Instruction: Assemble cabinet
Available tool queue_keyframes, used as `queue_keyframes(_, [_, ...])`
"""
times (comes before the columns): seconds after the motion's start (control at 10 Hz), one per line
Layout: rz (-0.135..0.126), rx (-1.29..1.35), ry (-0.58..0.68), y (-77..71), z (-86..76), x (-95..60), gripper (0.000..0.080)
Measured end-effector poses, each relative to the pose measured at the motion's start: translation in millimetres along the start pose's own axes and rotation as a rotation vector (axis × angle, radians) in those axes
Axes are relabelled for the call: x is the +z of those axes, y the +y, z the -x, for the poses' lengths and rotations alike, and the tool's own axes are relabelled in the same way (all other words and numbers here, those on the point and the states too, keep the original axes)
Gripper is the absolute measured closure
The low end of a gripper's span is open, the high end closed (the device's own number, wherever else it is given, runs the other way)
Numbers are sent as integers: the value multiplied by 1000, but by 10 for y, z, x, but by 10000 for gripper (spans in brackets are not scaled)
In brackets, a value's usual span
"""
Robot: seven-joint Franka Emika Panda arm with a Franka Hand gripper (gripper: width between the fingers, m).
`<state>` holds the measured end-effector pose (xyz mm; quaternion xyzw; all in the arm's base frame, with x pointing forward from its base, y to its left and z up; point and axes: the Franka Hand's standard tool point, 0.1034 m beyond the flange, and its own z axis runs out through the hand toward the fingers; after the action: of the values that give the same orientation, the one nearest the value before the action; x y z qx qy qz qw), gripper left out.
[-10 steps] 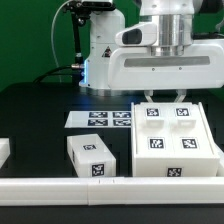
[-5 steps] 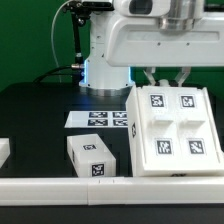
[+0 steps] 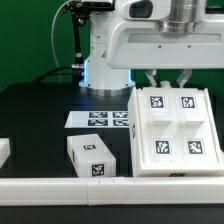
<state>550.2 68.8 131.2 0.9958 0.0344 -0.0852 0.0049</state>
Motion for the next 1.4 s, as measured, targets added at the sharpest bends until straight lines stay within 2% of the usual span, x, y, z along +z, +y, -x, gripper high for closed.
queue_keyframes(0.2, [0,-2,0,4,-12,-10,581])
queue_keyframes(0.4, [13,-5,-10,-1,-139,25,581])
queue_keyframes(0.5, [16,15,-48,-25,-147,20,581])
queue_keyframes(0.7, [14,30,-92,-13,-191,-64,581])
queue_keyframes(0.8, [9,31,-84,-10,-179,-99,581])
queue_keyframes(1.1, [1,11,-72,-112,34,-102,581])
queue_keyframes(1.2, [5,13,-71,-95,12,-95,581])
queue_keyframes(1.4, [13,18,-59,-58,-141,-136,581])
